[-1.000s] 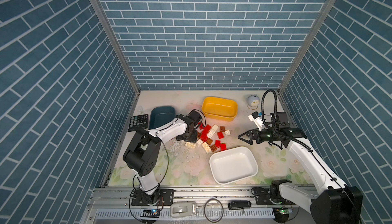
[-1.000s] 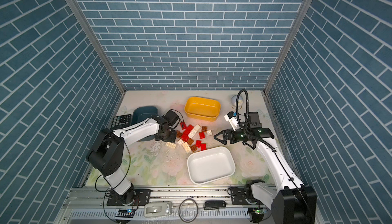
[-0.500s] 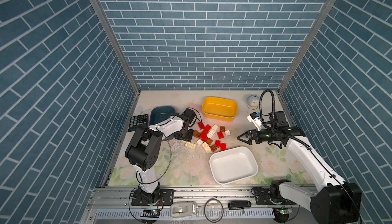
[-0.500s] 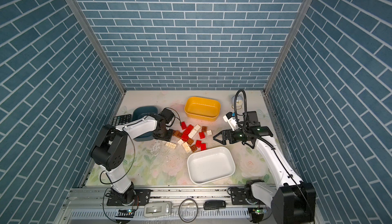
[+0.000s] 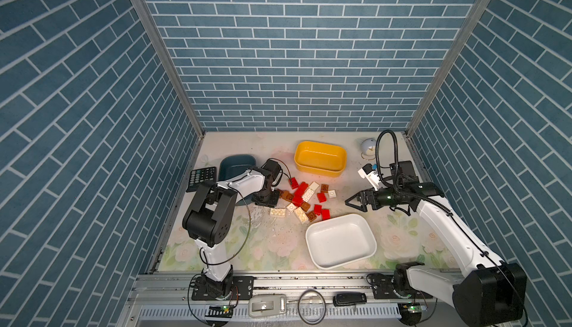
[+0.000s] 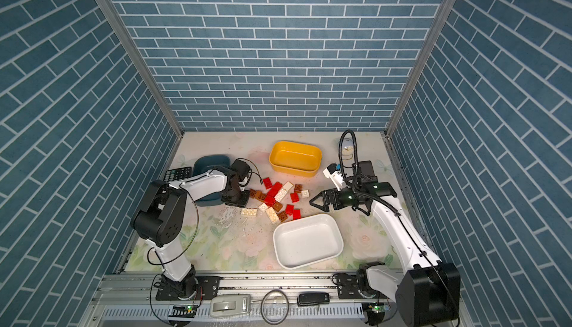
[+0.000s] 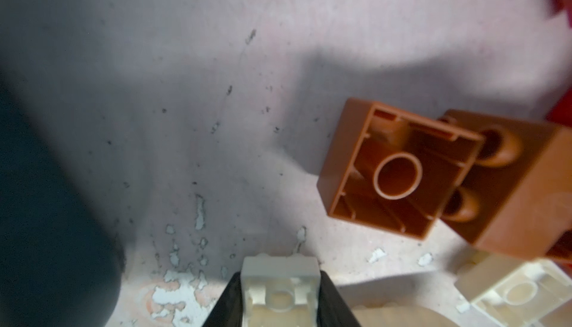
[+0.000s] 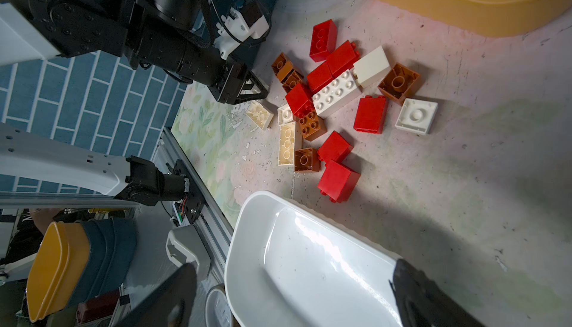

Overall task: Sort the legos into containers by color
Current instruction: Pick up the lego from the center of the table, then place the lego in the container.

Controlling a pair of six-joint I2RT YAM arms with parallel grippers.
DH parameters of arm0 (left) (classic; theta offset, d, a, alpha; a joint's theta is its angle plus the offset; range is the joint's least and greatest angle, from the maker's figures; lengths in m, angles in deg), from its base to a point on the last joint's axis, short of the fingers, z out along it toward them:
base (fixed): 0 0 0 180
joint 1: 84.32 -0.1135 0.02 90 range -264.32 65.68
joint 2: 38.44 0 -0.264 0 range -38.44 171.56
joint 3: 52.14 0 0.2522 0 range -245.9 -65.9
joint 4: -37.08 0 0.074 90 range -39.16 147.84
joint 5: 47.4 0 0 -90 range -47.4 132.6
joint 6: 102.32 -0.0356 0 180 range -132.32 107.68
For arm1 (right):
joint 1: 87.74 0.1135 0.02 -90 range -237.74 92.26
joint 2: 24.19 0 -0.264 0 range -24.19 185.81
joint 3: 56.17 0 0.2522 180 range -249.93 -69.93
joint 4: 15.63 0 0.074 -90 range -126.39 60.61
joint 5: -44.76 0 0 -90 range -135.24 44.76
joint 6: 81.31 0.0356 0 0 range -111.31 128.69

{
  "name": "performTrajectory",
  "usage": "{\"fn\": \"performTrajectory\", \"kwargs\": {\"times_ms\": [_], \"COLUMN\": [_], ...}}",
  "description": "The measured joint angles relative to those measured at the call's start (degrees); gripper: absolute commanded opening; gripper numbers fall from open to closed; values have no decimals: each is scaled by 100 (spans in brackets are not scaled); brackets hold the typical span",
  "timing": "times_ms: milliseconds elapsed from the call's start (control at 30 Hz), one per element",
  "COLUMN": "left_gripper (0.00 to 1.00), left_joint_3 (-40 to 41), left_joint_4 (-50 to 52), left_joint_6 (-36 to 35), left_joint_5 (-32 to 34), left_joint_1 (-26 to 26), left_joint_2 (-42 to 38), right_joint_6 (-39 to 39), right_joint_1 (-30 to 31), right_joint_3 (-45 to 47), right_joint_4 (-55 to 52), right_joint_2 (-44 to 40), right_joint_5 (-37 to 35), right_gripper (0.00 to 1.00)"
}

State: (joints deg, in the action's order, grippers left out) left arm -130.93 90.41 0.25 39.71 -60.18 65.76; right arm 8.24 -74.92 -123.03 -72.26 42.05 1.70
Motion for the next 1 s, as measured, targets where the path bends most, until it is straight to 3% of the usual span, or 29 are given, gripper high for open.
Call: {"fn": "performTrajectory", "kwargs": {"times_ms": [133, 333, 567, 767, 1000], "left_gripper": [28, 28, 30, 30, 31], "left_joint_3": [4, -190, -1307, -1801, -1965], "left_joint_4": [-46, 243, 1130, 1519, 1401], "left_joint_6": [-44, -55, -195, -474, -708], "left_joint_5": [-111, -149, 37, 190, 492], "left_joint_1": [-2, -2, -122, -1102, -2059], "left_joint_2": [0, -76, -675, -898, -140], "right_joint_6": [-2, -2, 9, 66, 212], "right_joint_1": [28, 50, 144, 348, 638], "right_joint_3": [0, -140, -284, -356, -365], "right_joint_4": [-7, -44, 24, 240, 562], "right_joint_2": [11, 105, 210, 352, 575], "right_joint_5": [-2, 13, 142, 216, 234], "right_gripper": [99, 99, 99, 99, 99]}}
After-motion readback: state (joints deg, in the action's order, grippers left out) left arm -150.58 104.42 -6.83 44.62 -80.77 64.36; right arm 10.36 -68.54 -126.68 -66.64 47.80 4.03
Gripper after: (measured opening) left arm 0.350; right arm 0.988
